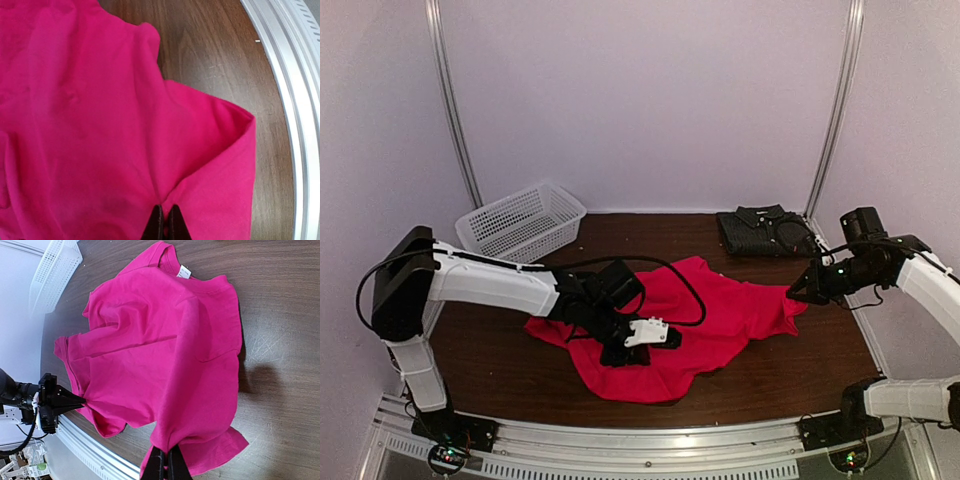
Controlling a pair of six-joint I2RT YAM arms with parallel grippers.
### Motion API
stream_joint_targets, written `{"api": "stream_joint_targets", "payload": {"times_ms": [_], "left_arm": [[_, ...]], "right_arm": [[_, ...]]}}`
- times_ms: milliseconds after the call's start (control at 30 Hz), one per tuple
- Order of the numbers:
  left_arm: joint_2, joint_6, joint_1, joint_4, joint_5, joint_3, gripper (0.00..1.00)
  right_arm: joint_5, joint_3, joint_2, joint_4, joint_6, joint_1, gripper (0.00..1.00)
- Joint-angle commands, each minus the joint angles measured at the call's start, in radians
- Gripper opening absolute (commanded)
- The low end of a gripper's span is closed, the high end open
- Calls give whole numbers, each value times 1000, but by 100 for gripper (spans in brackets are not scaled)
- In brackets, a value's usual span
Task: Fold and stack the mixed laundry pile
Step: Flatten out the crumpled T-shirt at the center of the board.
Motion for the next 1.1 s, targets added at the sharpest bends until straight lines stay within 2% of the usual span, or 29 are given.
{"api": "stream_joint_targets", "payload": {"times_ms": [0,67,167,467,733,833,1067], "left_arm": [[-125,-61,0,27,-76,-45,0],[-168,-85,4,41,-83,-74,0],[-194,-79,5,39,-79,-115,5],[-134,-63,-69,58,-48,-182,9],[-134,-90,-128,83,-56,-198,20],[-135,-98,-140,91,-69,-202,27],[-178,-88,-149,92,-97,-227,27]], "right_arm": [[4,12,-17,6,7,-7,0],[6,16,-10,14,8,-7,0],[1,20,0,24,8,-8,0],[1,28,11,20,3,-8,0],[3,28,16,21,0,-8,0],[-1,31,23,21,-4,-8,0],[-3,30,24,16,-7,-8,0]]}}
